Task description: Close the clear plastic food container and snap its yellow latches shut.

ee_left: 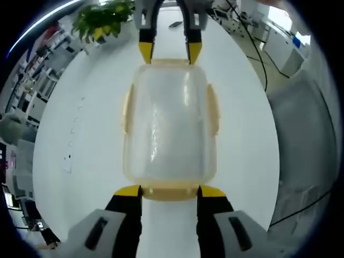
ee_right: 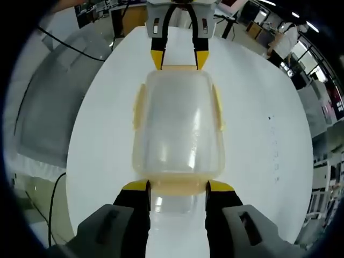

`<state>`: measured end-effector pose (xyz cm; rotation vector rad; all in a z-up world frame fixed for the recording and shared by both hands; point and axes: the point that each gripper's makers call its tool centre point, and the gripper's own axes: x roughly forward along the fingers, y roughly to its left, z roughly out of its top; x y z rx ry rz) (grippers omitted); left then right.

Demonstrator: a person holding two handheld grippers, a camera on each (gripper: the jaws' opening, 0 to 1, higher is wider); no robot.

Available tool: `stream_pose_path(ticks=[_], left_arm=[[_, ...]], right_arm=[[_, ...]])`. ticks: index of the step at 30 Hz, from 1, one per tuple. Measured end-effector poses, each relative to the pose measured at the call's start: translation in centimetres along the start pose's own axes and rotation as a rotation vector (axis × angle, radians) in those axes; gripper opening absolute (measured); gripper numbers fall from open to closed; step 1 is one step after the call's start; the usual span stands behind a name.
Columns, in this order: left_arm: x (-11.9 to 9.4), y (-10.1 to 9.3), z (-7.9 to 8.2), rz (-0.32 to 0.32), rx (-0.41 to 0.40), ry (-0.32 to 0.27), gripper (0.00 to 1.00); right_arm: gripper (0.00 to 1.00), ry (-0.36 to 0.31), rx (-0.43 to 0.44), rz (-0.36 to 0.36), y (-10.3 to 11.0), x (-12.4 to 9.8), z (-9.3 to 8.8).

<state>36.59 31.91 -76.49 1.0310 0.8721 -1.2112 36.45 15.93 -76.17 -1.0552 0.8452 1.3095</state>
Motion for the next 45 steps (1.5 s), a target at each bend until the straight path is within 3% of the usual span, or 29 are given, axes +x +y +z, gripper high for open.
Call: stream_pose_path(ticks=[3,8,17,23,34,45], left_arm=[[-0.3,0.1,1.0,-0.009,0.003,0.037,0.34],[0.1,1.1,2.8,0.002,0.042,0.045,0.34],[2.2,0.9,6.1,-0.019,0.052,0.015,0.34],[3.1,0.5,7.4,-0.036,0.04,-0.002,0.34],[4.0,0.0,7.2,-0.049,0.041,0.045,0.34],[4.5,-0.3,7.4,-0.08,0.031,0.058,0.35]], right_arm=[[0.36,0.0,0.007,-0.002,0.1,-0.1,-0.6],[0.36,-0.013,0.042,-0.013,-0.2,-0.6,-2.5],[0.36,0.004,0.06,-0.01,0.1,-2.0,-5.9],[0.36,0.029,0.056,0.001,0.5,-2.5,-7.4],[0.37,0.058,0.06,0.028,1.0,-0.6,-8.2],[0.37,0.066,0.074,0.063,1.3,-0.4,-8.8]])
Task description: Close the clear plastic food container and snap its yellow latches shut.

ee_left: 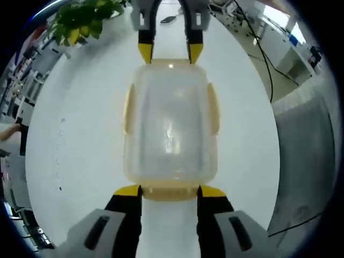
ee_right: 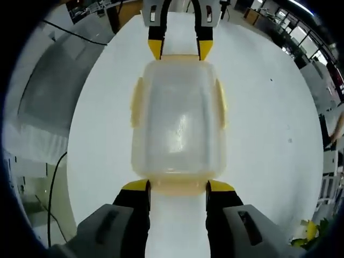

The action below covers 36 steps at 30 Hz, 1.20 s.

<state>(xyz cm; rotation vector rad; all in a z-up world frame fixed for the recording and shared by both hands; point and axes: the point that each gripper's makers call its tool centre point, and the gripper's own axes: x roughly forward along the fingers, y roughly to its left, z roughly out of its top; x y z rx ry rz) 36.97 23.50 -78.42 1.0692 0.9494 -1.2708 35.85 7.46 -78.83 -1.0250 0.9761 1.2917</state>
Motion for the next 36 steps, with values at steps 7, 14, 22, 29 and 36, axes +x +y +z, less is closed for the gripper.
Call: stream_pose_path(ticks=[7,14,22,29,36], left_arm=[[0.3,-0.3,0.0,-0.011,-0.007,0.012,0.35],[0.9,0.0,-0.1,0.017,0.07,0.061,0.35],[0.9,0.4,0.0,0.02,0.058,0.028,0.36],[1.2,0.9,0.1,0.065,0.057,0.007,0.44],[1.3,0.8,-1.1,0.074,0.025,0.021,0.47]], right_arm=[[0.37,0.011,-0.009,0.015,0.1,0.1,-0.1],[0.38,0.028,-0.026,0.02,0.1,0.3,-0.4],[0.38,-0.013,0.008,0.02,0.0,0.2,-0.7],[0.38,-0.032,0.018,0.006,0.0,0.2,-0.7],[0.34,-0.012,0.053,0.023,0.8,1.0,-1.8]])
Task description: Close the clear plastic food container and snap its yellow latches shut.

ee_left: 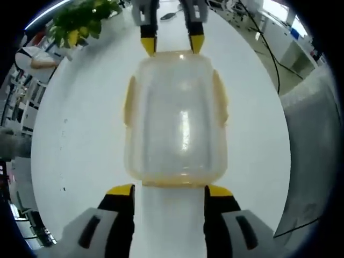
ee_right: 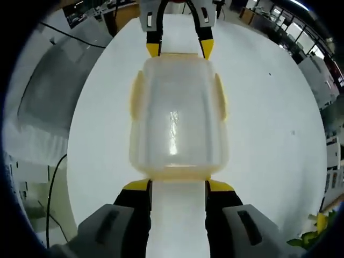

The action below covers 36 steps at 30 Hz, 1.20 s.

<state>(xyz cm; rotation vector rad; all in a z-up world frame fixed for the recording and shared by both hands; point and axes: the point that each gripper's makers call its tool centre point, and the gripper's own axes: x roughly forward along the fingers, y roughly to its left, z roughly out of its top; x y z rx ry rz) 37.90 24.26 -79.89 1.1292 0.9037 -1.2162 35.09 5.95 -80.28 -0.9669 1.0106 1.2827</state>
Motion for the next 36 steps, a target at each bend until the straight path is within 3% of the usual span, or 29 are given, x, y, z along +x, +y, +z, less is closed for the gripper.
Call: stream_pose_path(ticks=[4,6,8,10,11,14,15,17,18,19,20,22,24,26,29,32,36], left_arm=[[-0.2,-0.1,-1.3,0.0,-0.059,0.017,0.49],[-0.6,-0.2,-1.7,-0.001,-0.079,0.012,0.49],[-1.1,-0.2,-1.7,-0.015,-0.192,-0.031,0.47],[-2.0,-0.3,-1.1,-0.043,-0.346,-0.105,0.45],[-2.7,-0.2,-0.3,-0.064,-0.428,-0.188,0.44],[-4.3,-0.6,1.3,-0.148,-0.648,-0.35,0.38],[-4.7,-0.3,1.6,-0.165,-0.755,-0.41,0.37],[-4.9,0.1,1.8,-0.188,-0.912,-0.464,0.38],[-5.0,0.3,2.1,-0.222,-1.049,-0.509,0.39],[-5.0,0.4,2.0,-0.232,-1.13,-0.518,0.4],[-4.5,0.4,1.7,-0.24,-1.268,-0.512,0.4],[-3.9,0.0,1.1,-0.255,-1.384,-0.475,0.4],[-3.4,-0.5,1.0,-0.269,-1.441,-0.461,0.38],[-3.2,-0.8,1.3,-0.293,-1.492,-0.462,0.37],[-3.0,-0.9,1.7,-0.302,-1.492,-0.452,0.37],[-2.6,-1.1,2.0,-0.299,-1.478,-0.414,0.37],[-2.6,-0.9,3.0,-0.309,-1.483,-0.412,0.38]], right_arm=[[0.4,0.012,0.073,0.023,0.8,0.6,-1.2],[0.39,0.019,0.098,0.02,0.8,0.7,-2.0],[0.36,0.033,0.153,0.001,0.5,0.5,-3.0],[0.35,0.005,0.256,-0.008,0.2,-0.1,-3.5],[0.36,-0.042,0.322,-0.014,-0.1,-0.6,-3.4],[0.36,-0.155,0.518,-0.033,-1.3,-2.2,-3.0],[0.36,-0.192,0.616,-0.031,-1.6,-2.7,-2.9],[0.38,-0.265,0.771,0.011,-1.9,-3.4,-2.3],[0.39,-0.288,0.847,0.039,-1.9,-3.5,-2.2],[0.39,-0.303,0.941,0.07,-1.8,-3.6,-2.1],[0.4,-0.322,1.096,0.143,-1.1,-3.6,-1.6],[0.41,-0.44,1.158,0.205,-1.3,-3.7,0.0],[0.4,-0.534,1.252,0.271,-1.3,-4.0,1.6],[0.4,-0.568,1.259,0.311,-1.0,-4.0,2.9],[0.4,-0.521,1.253,0.329,0.1,-3.2,3.5],[0.38,-0.455,1.225,0.314,0.6,-2.5,3.7],[0.36,-0.397,1.192,0.285,0.7,-2.0,3.7]])
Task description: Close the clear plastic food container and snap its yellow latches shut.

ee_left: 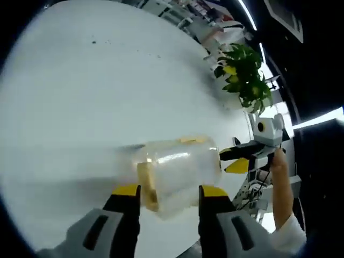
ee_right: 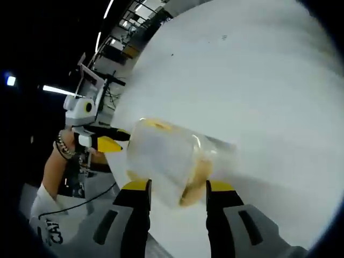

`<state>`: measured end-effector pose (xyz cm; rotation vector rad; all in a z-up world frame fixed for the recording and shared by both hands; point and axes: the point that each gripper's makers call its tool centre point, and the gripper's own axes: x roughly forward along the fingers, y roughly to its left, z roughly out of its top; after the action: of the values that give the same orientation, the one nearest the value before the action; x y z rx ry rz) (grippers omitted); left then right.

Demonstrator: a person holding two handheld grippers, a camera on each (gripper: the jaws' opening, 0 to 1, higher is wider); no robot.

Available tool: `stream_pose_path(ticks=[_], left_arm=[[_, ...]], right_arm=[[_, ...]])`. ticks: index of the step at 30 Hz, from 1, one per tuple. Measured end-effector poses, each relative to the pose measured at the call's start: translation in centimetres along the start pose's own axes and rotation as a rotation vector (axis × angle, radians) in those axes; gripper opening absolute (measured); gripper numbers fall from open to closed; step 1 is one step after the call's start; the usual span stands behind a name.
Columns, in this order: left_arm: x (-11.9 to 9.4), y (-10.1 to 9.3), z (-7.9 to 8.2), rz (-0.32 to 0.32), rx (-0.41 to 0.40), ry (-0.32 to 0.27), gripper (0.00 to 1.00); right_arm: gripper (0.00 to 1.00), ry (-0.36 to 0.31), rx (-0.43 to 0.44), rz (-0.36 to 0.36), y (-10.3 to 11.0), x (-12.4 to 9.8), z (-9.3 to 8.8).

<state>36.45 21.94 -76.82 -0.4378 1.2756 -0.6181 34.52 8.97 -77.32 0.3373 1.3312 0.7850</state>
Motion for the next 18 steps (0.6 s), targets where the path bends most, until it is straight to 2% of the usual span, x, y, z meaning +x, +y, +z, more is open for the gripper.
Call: stream_pose_path(ticks=[2,4,7,10,18], left_arm=[[0.1,0.6,-0.1,0.044,0.046,0.03,0.35],[0.2,1.0,-0.2,0.071,0.046,0.039,0.31],[0.4,1.1,-0.4,0.082,0.049,0.052,0.31],[0.6,2.2,-0.7,0.146,0.106,0.09,0.24],[0.6,1.9,-0.4,0.146,0.072,0.089,0.24]], right_arm=[[0.34,0.013,-0.003,-0.013,-0.2,0.2,0.0],[0.31,0.02,-0.014,-0.033,-0.6,0.1,0.3],[0.24,0.025,-0.02,-0.061,-1.5,0.0,0.7],[0.24,0.028,-0.011,-0.058,-2.0,0.0,1.2],[0.24,0.047,-0.034,-0.06,-2.3,0.1,1.4]])
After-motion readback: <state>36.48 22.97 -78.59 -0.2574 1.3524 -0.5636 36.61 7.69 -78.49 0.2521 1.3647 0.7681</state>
